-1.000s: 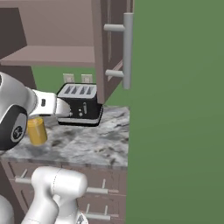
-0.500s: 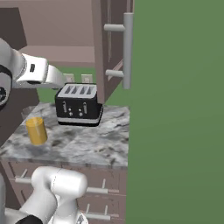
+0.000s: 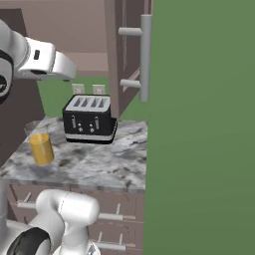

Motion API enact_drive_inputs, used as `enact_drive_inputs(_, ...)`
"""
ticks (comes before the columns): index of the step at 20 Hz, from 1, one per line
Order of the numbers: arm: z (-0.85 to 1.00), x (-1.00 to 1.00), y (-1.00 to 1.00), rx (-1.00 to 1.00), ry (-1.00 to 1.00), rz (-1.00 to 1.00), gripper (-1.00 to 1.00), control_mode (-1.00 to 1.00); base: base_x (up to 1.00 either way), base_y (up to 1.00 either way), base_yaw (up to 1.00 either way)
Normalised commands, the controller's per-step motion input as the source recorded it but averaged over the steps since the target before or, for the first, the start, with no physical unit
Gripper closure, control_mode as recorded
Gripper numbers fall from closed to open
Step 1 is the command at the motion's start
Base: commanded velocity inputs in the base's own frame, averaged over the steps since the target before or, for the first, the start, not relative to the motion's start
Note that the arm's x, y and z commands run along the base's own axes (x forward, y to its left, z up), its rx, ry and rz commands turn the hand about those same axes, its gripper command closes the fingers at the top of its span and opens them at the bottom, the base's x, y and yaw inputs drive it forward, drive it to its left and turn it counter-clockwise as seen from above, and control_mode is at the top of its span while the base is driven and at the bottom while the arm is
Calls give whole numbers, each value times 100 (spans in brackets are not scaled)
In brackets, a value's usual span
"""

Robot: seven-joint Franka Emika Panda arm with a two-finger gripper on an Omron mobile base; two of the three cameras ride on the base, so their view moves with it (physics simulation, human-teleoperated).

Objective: There is a tray on the dining counter. Grab the cup, mug, and pitcher and place them on the tray. The pitcher may be placed next to the tray if it cannot fit the tray.

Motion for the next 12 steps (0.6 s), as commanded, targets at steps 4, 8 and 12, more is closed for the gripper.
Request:
enact_drive_inputs(4,-3,51,-19,2,-22,0,-100,-100,0,0,0)
enact_drive_inputs(8,-17,68,-14,1,-17,0,-100,-100,0,0,0)
enact_drive_inputs(12,-21,78,0,4,-7,0,-100,-100,0,0,0)
